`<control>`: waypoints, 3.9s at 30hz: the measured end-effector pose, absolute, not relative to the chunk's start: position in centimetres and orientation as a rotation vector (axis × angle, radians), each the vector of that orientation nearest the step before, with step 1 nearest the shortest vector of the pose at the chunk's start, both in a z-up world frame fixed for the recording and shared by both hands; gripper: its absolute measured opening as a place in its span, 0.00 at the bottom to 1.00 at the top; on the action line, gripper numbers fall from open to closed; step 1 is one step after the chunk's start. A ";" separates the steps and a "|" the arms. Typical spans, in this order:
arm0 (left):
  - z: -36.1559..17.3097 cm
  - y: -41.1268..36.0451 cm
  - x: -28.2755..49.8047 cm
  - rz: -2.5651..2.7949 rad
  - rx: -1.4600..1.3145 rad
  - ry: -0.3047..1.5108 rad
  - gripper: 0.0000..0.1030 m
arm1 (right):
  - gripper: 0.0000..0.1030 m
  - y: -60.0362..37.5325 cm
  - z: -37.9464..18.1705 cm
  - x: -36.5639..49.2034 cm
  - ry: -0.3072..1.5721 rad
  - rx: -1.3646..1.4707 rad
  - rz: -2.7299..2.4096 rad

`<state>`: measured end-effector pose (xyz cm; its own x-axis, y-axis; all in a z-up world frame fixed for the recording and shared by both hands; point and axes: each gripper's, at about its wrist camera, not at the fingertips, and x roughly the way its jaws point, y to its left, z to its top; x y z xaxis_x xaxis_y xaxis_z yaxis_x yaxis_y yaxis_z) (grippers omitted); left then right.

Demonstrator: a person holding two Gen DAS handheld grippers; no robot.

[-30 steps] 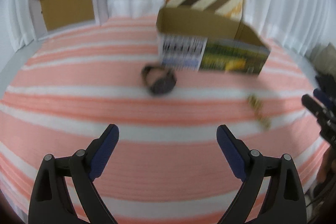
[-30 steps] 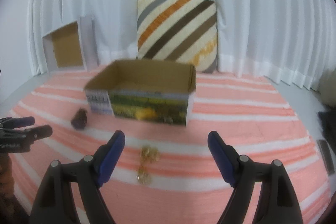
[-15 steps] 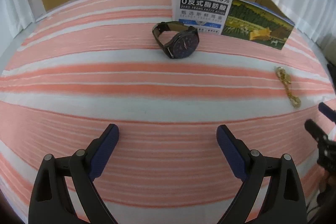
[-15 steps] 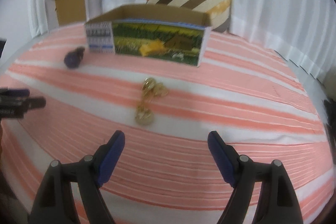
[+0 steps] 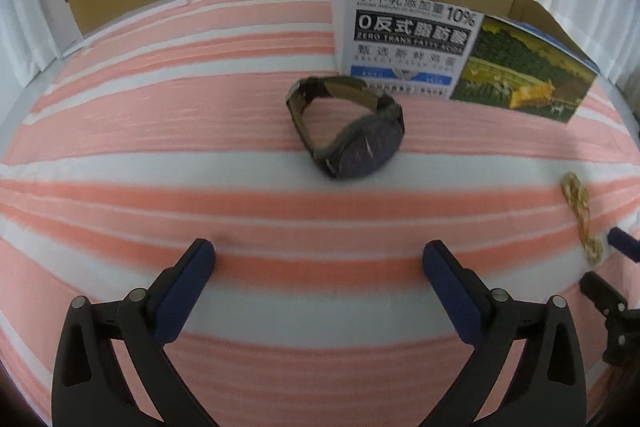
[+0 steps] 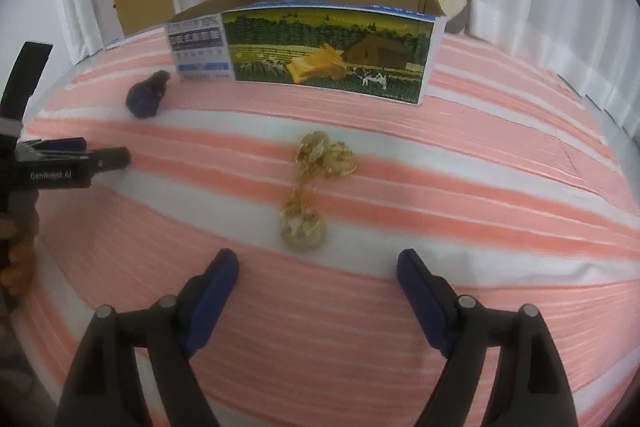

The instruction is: Organize jewelry

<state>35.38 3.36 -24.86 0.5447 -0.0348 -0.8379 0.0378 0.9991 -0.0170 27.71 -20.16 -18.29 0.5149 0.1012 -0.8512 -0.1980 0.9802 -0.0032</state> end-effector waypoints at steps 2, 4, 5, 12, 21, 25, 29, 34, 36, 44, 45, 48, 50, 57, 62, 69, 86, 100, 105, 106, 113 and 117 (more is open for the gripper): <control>-24.9 3.3 36.0 -0.053 0.003 0.987 0.99 | 0.82 -19.6 -18.5 29.0 1.015 -0.110 0.183; -24.8 3.2 36.6 -0.063 -0.004 0.981 0.98 | 0.82 -19.2 -18.6 30.1 1.015 -0.109 0.190; -24.7 3.5 36.7 -0.075 -0.018 0.971 0.98 | 0.82 -19.0 -18.7 30.7 1.016 -0.109 0.187; -23.6 5.2 37.1 -0.104 -0.063 0.885 0.93 | 0.82 -18.7 -18.9 32.0 1.015 -0.102 0.170; -24.1 3.7 39.4 -0.147 -0.024 0.905 0.87 | 0.81 -18.4 -19.0 32.4 1.016 -0.097 0.158; -24.3 3.3 40.5 -0.148 -0.019 0.915 0.87 | 0.75 -18.2 -18.9 33.1 1.009 -0.100 0.159; -24.2 2.9 40.3 -0.174 0.007 0.902 0.62 | 0.26 -18.8 -18.5 32.9 0.985 -0.083 0.145; -23.8 3.0 38.8 -0.189 0.006 0.873 0.56 | 0.06 -20.6 -18.4 32.5 0.973 0.028 0.162; -23.4 3.1 38.0 -0.198 0.000 0.867 0.55 | 0.06 -21.3 -18.1 32.2 0.960 0.051 0.164; -21.0 2.6 34.5 -0.226 -0.023 0.897 0.10 | 0.06 -21.9 -15.8 30.0 0.921 0.080 0.204; -20.8 2.6 34.3 -0.224 -0.025 0.910 0.10 | 0.06 -21.9 -15.5 29.8 0.916 0.083 0.205; -20.5 2.5 33.7 -0.226 -0.049 0.931 0.09 | 0.06 -22.0 -14.2 29.2 0.899 0.083 0.211; -20.4 2.8 33.4 -0.225 -0.064 0.936 0.08 | 0.06 -22.0 -13.5 29.0 0.888 0.081 0.215; -19.1 5.0 31.7 -0.274 -0.157 0.903 0.04 | 0.06 -23.2 -11.1 27.6 0.850 0.104 0.209; -16.6 4.8 30.8 -0.299 -0.144 0.853 0.03 | 0.06 -23.6 -9.5 27.1 0.821 0.123 0.219; -11.4 4.0 31.8 -0.352 -0.167 0.781 0.03 | 0.06 -23.4 -6.5 28.1 0.767 0.132 0.251; -6.5 -1.5 46.8 -0.392 -0.124 0.774 0.04 | 0.06 -22.2 -0.3 42.8 0.737 0.149 0.309; -10.3 -2.9 47.3 -0.193 -0.028 0.811 0.97 | 0.65 -22.2 -5.6 47.3 0.852 0.121 0.221; -9.0 -3.5 45.5 -0.114 0.021 0.780 0.98 | 0.65 -22.6 -4.8 45.9 0.841 0.103 0.195; -8.6 -3.2 45.0 -0.097 0.006 0.770 0.98 | 0.65 -22.6 -4.6 45.5 0.837 0.100 0.192; -6.0 -3.6 39.9 -0.027 0.102 0.710 0.98 | 0.65 -22.8 -2.4 41.3 0.814 0.082 0.161; -4.6 -3.4 36.0 -0.092 0.076 0.754 0.98 | 0.68 -22.6 -0.5 37.8 0.797 0.085 0.149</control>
<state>35.98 -3.39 -4.60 0.7254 -0.0565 -0.6860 0.1109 0.9932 0.0355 37.81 -22.61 -0.46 0.6895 0.1645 -0.7053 -0.1008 0.9862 0.1315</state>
